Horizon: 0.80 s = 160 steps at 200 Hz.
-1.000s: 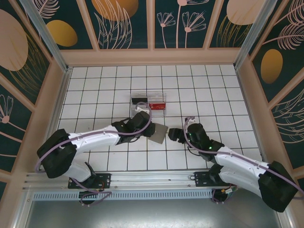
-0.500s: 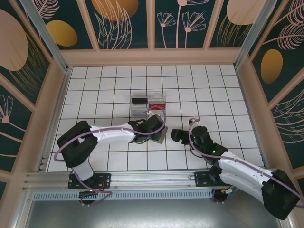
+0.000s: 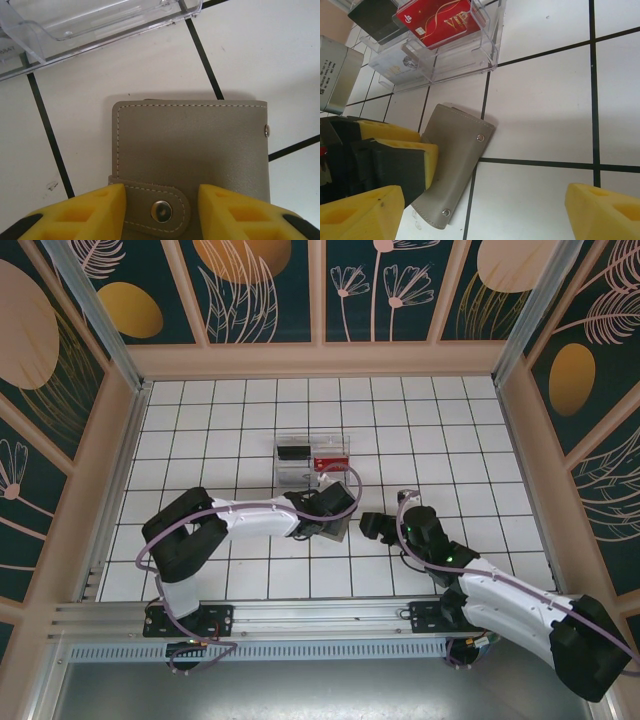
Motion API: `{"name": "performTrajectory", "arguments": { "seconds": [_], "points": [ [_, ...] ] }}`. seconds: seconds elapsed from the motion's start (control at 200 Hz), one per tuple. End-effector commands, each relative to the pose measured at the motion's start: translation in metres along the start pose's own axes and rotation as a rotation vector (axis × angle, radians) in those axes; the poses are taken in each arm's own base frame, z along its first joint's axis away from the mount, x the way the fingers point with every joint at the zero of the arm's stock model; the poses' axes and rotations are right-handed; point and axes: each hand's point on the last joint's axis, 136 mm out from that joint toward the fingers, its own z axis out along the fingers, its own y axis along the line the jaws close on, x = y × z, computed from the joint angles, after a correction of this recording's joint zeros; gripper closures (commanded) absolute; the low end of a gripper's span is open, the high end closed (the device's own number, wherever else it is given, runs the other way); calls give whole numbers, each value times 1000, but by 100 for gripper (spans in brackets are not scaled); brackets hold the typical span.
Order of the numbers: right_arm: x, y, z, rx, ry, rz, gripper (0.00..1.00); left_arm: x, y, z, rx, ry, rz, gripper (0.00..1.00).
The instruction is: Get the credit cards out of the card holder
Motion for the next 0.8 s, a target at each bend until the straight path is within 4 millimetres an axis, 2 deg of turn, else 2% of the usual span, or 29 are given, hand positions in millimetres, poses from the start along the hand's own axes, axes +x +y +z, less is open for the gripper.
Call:
{"name": "performTrajectory", "arguments": {
  "seconds": [0.0, 0.145, 0.29, 0.495, 0.651, 0.671, 0.796],
  "points": [
    [0, 5, 1, -34, 1, -11, 15, 16, 11, 8, -60, 57, 45, 64],
    [2, 8, 3, -49, 17, -10, 15, 16, 13, 6, -70, 56, 45, 88],
    [5, 14, 5, -80, 38, 14, 19, 15, 13, 3, -67, 49, 24, 100],
    [9, 28, 11, -139, 77, 54, 33, 11, 5, -7, 4, 23, -40, 100],
    [10, 34, 19, -131, 99, 46, 35, 3, 5, -24, 40, -21, -97, 100],
    [9, 35, 21, -131, 102, 46, 35, -4, 3, -33, 59, -44, -110, 100],
    [11, 42, 27, -137, 126, 33, 34, -18, 2, -55, 101, -94, -150, 100]
  ]
}}
